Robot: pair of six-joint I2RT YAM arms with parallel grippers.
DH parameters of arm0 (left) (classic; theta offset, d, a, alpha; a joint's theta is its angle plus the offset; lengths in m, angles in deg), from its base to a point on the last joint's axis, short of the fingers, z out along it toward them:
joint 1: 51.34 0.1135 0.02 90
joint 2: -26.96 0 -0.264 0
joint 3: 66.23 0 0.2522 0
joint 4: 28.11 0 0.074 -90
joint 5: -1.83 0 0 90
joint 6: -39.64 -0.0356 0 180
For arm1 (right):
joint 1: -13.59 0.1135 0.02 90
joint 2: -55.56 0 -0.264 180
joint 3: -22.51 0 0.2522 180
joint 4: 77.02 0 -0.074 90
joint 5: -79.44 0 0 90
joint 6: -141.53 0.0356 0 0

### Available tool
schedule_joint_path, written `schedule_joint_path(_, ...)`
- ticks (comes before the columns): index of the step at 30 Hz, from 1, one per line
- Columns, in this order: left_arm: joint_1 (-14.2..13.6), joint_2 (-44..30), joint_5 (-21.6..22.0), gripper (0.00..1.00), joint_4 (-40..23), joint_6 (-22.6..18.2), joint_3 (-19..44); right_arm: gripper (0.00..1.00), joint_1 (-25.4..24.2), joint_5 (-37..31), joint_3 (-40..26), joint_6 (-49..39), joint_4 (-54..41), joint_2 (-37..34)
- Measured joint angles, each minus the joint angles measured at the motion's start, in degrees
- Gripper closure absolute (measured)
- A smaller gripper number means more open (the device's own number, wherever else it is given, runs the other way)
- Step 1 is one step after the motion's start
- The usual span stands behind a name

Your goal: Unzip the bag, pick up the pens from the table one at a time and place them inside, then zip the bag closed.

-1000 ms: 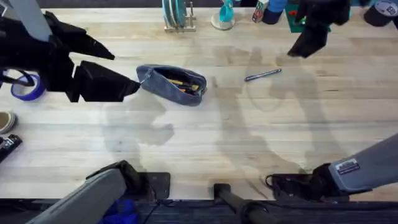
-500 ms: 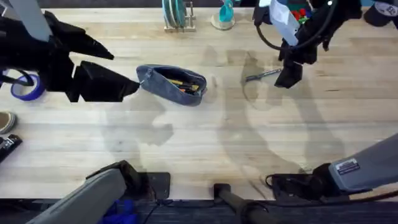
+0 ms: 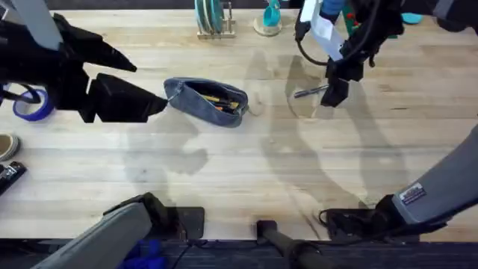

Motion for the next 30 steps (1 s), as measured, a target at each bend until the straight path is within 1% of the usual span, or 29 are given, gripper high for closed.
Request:
schedule_joint_path(7, 0.00, 0.00, 0.00, 0.006, 0.00, 0.00, 0.00, 0.020, 0.00, 0.23, 0.00, 0.00, 1.23, -2.04)
schedule_joint_path(11, 0.00, 0.00, 0.00, 0.006, 0.00, 0.00, 0.00, 0.041, 0.00, 0.24, -0.06, -0.04, 1.68, -4.38)
schedule_joint_path(15, 0.00, 0.00, 0.00, 0.006, -0.09, 0.00, 0.00, 0.060, 0.00, 0.81, -0.24, 0.03, 1.93, -4.47)
schedule_joint_path(18, 0.00, 0.00, 0.00, 0.005, -0.11, 0.00, 0.00, 0.106, -0.02, 0.79, -0.24, 0.04, 2.25, -4.47)
schedule_joint_path(20, 0.00, 0.00, 0.02, 0.007, -0.17, 0.00, 0.00, 0.164, -0.02, 0.75, -0.24, 0.04, 2.55, -4.47)
schedule_joint_path(22, 0.00, 0.00, 0.02, 0.006, -0.17, 0.00, 0.00, 0.291, -0.02, 0.70, -0.24, 0.02, 3.16, -4.62)
schedule_joint_path(24, 0.00, 0.00, 0.02, 0.006, -0.17, 0.00, 0.00, 0.511, -0.09, 0.81, -0.33, -0.15, 3.50, -4.82)
schedule_joint_path(25, 0.00, 0.00, 0.02, 0.006, -0.17, 0.00, 0.00, 0.670, -0.09, 0.95, -0.35, -0.17, 3.68, -4.90)
schedule_joint_path(26, 0.00, 0.00, 0.02, 0.006, -0.17, 0.00, 0.00, 0.952, -0.09, 1.61, -0.44, -0.04, 3.46, -4.99)
schedule_joint_path(30, 0.00, 0.00, 0.02, 0.006, -0.17, 0.00, 0.00, 0.964, -0.09, 1.70, -0.48, -0.02, 3.44, -4.99)
